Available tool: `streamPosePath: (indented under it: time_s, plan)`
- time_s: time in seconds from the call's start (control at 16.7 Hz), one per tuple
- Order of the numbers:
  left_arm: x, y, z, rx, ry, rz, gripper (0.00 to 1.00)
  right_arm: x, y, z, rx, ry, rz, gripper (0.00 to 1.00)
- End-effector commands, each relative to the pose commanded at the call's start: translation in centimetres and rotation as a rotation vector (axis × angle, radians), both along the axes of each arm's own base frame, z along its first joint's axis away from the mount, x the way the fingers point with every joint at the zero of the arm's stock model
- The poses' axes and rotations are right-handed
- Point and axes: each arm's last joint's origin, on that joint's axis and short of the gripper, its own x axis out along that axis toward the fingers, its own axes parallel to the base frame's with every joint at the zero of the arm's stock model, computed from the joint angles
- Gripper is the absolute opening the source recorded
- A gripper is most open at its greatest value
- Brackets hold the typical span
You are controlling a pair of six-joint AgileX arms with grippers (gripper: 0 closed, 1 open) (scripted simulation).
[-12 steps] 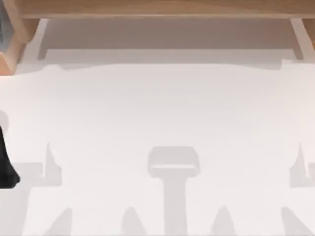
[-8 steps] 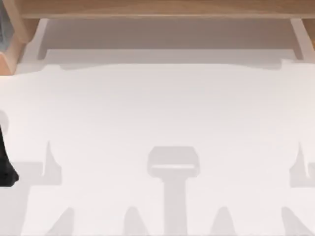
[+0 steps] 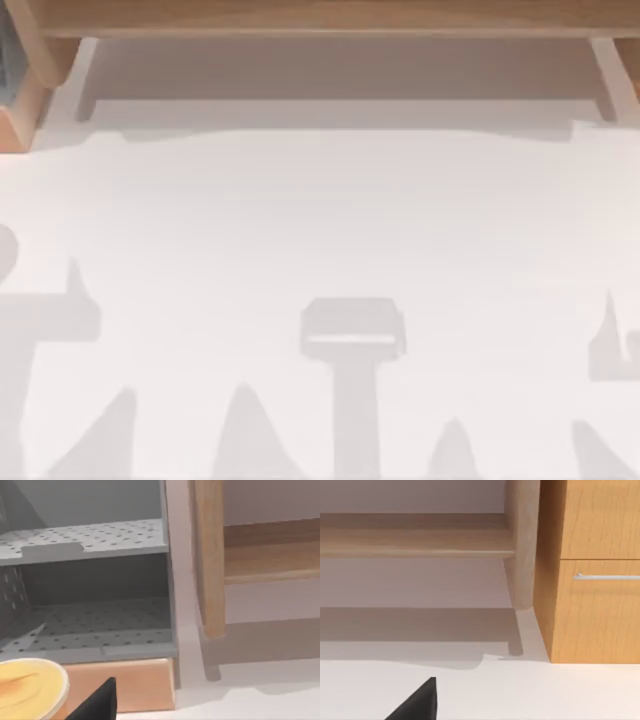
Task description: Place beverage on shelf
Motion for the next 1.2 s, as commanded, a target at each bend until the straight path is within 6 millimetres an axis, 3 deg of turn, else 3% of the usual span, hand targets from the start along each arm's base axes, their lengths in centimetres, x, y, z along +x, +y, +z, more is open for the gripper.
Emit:
streamPosePath:
  time_s: [0.3,0.78,1.02,1.2]
  plan:
    - [3.0,4.8,-1.7,-0.007,0.093,0.007,1.00,0.0,0.0,0.0,0.000,0.000,0.000,1.00]
    - [4.9,12.9,-8.0,-0.100,0.140,-0.009,1.00,0.0,0.0,0.0,0.000,0.000,0.000,1.00]
    - [5.0,15.1,-10.1,-0.106,0.111,-0.021,1.00,0.0,0.0,0.0,0.000,0.000,0.000,1.00]
    - [5.1,15.5,-10.4,-0.103,0.102,-0.025,1.00,0.0,0.0,0.0,0.000,0.000,0.000,1.00]
